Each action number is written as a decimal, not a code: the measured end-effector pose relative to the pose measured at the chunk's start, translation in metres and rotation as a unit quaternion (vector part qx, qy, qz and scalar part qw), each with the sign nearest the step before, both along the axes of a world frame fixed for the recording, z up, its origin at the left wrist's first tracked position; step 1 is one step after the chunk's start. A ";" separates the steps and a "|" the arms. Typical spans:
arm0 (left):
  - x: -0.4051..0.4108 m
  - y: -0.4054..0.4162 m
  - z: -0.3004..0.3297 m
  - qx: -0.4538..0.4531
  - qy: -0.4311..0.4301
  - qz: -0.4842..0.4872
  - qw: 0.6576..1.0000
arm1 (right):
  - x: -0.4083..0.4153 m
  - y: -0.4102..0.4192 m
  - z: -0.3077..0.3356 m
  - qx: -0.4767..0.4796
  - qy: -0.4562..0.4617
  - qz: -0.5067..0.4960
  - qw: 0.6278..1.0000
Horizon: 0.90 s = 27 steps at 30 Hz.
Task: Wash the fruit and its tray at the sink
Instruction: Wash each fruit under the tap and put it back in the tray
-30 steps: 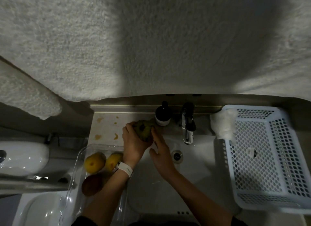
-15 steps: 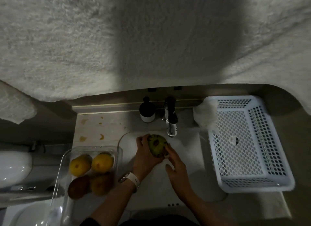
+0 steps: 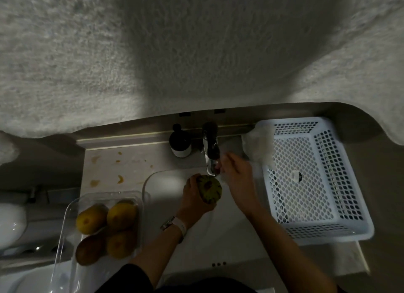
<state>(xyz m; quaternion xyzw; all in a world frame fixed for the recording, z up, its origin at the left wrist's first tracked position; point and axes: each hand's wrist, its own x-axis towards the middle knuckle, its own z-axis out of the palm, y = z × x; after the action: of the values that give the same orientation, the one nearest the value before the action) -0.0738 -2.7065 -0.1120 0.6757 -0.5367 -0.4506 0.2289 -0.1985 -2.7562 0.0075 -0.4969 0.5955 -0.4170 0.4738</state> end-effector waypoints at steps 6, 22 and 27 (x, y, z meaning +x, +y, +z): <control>-0.003 -0.005 -0.007 -0.015 -0.006 0.004 1.000 | 0.004 -0.013 0.002 0.038 -0.075 -0.035 0.996; -0.001 -0.009 -0.014 0.015 0.108 0.013 0.994 | -0.003 0.018 -0.087 0.250 -0.007 -0.017 0.968; 0.005 -0.010 -0.014 0.125 0.247 0.071 0.958 | 0.008 0.016 -0.101 0.301 -0.078 -0.047 0.949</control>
<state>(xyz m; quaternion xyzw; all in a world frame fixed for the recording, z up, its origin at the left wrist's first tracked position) -0.0688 -2.7164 -0.1263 0.6025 -0.3534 -0.6499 0.2995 -0.1909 -2.7403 -0.0933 -0.2684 0.6773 -0.2780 0.6261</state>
